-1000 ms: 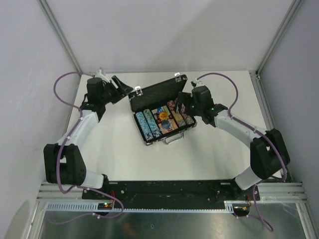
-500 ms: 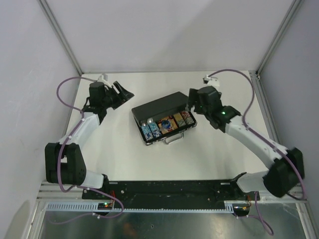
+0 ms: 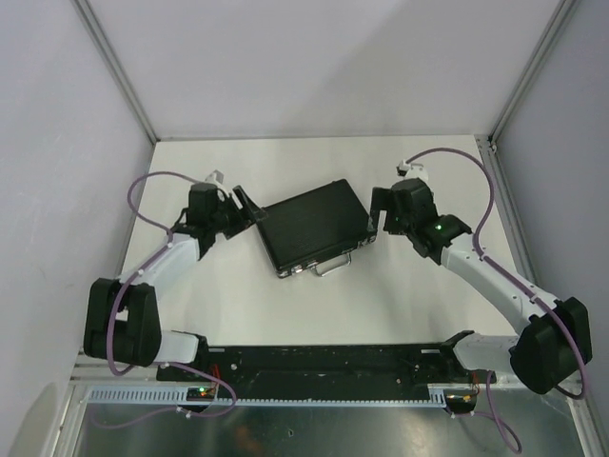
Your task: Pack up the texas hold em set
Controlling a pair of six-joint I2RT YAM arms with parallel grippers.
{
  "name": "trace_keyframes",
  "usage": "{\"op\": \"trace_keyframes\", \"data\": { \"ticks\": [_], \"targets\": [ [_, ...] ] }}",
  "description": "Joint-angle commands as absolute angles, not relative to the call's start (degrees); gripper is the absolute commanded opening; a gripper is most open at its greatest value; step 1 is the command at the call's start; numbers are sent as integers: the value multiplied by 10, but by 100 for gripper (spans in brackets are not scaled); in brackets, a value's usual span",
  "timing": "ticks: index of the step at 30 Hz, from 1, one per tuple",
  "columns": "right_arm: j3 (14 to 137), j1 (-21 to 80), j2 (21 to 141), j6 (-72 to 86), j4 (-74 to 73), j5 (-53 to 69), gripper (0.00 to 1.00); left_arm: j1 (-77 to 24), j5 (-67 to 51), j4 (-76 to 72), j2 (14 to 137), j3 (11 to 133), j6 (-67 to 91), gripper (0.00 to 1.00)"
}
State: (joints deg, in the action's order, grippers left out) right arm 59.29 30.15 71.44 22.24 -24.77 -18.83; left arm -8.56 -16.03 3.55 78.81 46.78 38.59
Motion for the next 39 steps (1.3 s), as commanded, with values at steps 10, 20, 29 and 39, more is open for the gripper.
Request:
{"op": "trace_keyframes", "data": {
  "ticks": [10, 20, 29, 39],
  "targets": [
    [495, 213, 770, 220, -140, 50, 87, -150, -128, -13, 720, 339, 403, 86],
    [470, 210, 827, 239, -97, 51, 84, -190, -118, -25, 763, 290, 417, 83],
    [460, 222, 831, 259, -78, 27, 84, -212, -74, -24, 841, 250, 448, 68],
    [461, 356, 702, 279, -94, -155, 84, -228, -29, -24, 840, 234, 444, 53]
  ]
}}
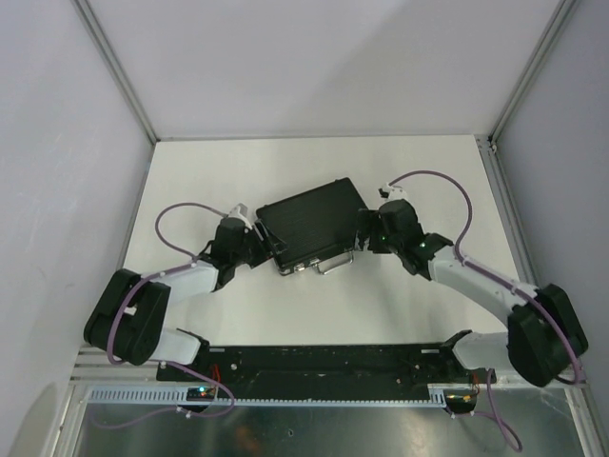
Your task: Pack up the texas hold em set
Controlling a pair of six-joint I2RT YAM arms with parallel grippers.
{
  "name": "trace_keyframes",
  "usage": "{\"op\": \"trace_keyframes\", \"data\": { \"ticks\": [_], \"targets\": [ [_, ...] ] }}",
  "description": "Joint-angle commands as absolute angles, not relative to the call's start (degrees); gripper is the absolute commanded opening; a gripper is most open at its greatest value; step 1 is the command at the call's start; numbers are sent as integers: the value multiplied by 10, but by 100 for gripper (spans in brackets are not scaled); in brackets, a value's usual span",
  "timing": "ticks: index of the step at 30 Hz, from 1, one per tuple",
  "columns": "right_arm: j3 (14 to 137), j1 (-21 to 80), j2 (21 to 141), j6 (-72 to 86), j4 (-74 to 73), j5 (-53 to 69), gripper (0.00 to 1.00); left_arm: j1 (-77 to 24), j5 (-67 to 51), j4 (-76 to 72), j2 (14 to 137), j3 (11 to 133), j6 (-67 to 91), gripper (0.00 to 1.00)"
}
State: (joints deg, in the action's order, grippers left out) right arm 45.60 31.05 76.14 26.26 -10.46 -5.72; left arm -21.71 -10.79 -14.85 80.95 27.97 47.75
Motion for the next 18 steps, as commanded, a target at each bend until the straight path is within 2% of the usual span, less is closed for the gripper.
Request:
{"op": "trace_keyframes", "data": {
  "ticks": [1, 9, 18],
  "targets": [
    [462, 371, 693, 279, -90, -167, 84, -228, -28, -24, 836, 234, 444, 53],
    [504, 443, 759, 261, -68, -75, 78, -229, -28, -25, 812, 230, 435, 51],
    [559, 523, 880, 300, -21, -66, 52, -229, -32, -31, 787, 214, 433, 48]
  ]
}}
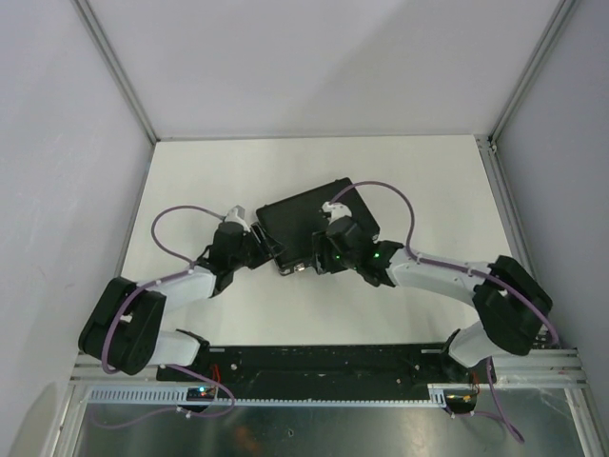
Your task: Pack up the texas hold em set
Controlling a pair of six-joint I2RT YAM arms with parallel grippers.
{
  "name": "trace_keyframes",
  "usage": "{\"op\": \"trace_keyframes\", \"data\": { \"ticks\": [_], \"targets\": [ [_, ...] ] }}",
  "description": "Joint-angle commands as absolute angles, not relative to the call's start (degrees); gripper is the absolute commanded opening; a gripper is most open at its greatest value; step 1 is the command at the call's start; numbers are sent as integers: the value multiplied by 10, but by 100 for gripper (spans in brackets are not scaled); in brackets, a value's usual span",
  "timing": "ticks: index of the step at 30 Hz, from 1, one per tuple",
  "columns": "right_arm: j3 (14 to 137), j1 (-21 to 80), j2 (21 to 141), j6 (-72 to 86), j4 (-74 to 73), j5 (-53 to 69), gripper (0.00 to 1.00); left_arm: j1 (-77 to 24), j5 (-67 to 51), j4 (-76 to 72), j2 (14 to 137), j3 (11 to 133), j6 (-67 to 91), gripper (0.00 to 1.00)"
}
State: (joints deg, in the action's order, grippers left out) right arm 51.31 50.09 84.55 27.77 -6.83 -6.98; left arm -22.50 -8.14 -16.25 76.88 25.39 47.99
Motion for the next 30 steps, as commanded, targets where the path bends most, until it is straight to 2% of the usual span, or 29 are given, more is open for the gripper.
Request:
{"op": "trace_keyframes", "data": {
  "ticks": [1, 5, 15, 21, 30],
  "targets": [
    [565, 526, 890, 305, -15, -65, 50, -229, -33, -32, 787, 214, 433, 48],
    [582, 539, 920, 322, 9, -61, 41, -229, -34, -34, 784, 211, 434, 48],
    [601, 564, 971, 332, -32, -54, 29, -229, -39, -36, 777, 211, 430, 49],
    [601, 607, 983, 325, -90, -106, 27, -229, -35, -37, 779, 215, 423, 50],
    [601, 615, 1011, 333, -92, -123, 25, -229, -39, -40, 783, 219, 420, 50]
  ]
}}
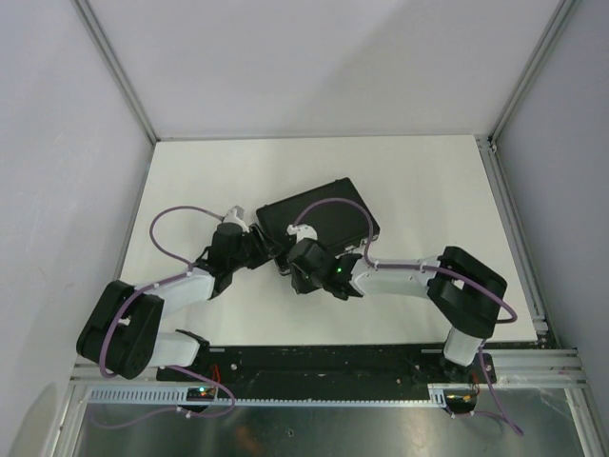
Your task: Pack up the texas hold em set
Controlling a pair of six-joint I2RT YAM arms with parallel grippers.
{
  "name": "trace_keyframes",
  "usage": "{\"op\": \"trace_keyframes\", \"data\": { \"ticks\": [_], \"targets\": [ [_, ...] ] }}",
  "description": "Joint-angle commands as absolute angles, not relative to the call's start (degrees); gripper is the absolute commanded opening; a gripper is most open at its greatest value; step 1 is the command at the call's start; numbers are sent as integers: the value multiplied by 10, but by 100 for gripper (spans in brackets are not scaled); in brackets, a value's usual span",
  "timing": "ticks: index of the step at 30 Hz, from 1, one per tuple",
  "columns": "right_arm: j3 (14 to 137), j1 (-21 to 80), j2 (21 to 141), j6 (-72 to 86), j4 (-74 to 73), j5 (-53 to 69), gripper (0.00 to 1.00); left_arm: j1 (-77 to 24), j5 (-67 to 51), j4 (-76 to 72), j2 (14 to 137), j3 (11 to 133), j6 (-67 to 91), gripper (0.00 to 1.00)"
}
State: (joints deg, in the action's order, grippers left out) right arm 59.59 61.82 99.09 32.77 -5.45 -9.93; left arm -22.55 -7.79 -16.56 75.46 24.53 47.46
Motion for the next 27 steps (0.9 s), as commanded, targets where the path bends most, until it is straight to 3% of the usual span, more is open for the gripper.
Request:
{"op": "trace_keyframes", "data": {
  "ticks": [1, 9, 18, 23, 27],
  "targets": [
    [601, 616, 1013, 333, -91, -125, 25, -229, -39, -40, 782, 219, 419, 50],
    [599, 620, 953, 315, -96, -164, 28, -229, -39, -40, 778, 217, 419, 50],
    [587, 620, 865, 282, -85, -163, 70, -229, -39, -40, 767, 215, 418, 54],
    [590, 597, 885, 303, -90, -132, 68, -229, -40, -40, 764, 214, 419, 54],
    [598, 586, 904, 322, -116, -116, 57, -229, -40, -40, 763, 212, 419, 55]
  ]
}}
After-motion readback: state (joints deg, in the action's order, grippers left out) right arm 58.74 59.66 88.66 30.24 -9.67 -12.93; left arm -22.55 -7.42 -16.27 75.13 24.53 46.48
